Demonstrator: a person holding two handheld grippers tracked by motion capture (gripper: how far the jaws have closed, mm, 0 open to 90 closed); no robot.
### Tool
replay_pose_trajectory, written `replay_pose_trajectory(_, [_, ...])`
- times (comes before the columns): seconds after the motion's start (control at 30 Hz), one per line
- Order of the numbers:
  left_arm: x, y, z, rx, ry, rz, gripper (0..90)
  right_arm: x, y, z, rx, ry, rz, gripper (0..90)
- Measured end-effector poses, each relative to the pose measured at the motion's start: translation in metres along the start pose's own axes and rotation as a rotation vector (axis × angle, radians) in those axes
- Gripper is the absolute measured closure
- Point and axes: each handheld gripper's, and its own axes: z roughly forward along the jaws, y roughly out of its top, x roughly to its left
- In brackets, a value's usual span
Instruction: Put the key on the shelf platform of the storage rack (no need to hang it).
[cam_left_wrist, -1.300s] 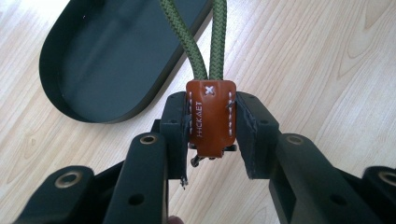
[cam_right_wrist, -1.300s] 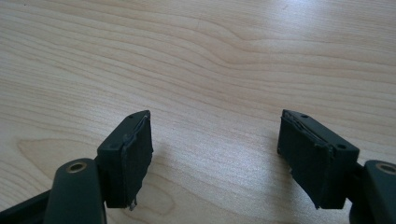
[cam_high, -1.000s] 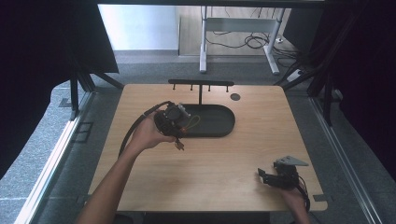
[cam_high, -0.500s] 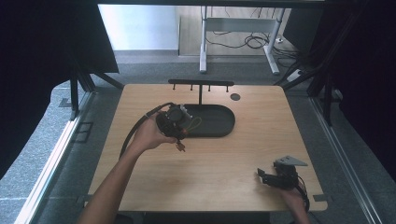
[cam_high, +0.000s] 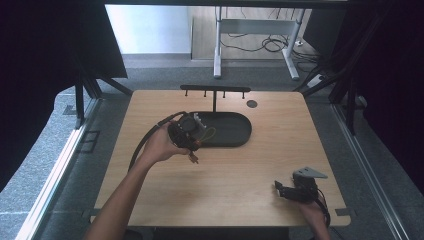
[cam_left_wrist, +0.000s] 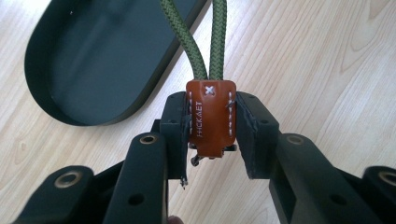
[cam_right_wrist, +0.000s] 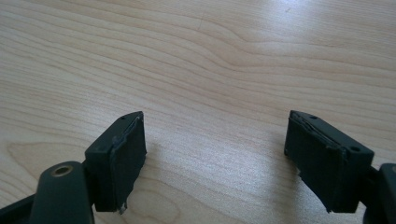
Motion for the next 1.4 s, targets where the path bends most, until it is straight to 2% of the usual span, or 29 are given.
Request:
replay_pose_trajectory(0.23, [0.001, -0.004, 0.009, 0.007, -0.015, -0.008, 66.9, 0.001, 0.000, 0.001, -0.002, -0.003, -0.013, 19.3])
replay_pose_trajectory(0.53, [0.002, -0.010, 0.032, 0.032, -0.053, -0.022, 66.8, 0.004, 0.000, 0.002, 0.002, -0.013, -0.021, 18.6])
replay_pose_trajectory(1.4, [0.001, -0.009, 0.033, 0.037, -0.056, -0.014, 66.9, 0.006, 0.001, 0.003, 0.006, -0.014, -0.026, 17.8])
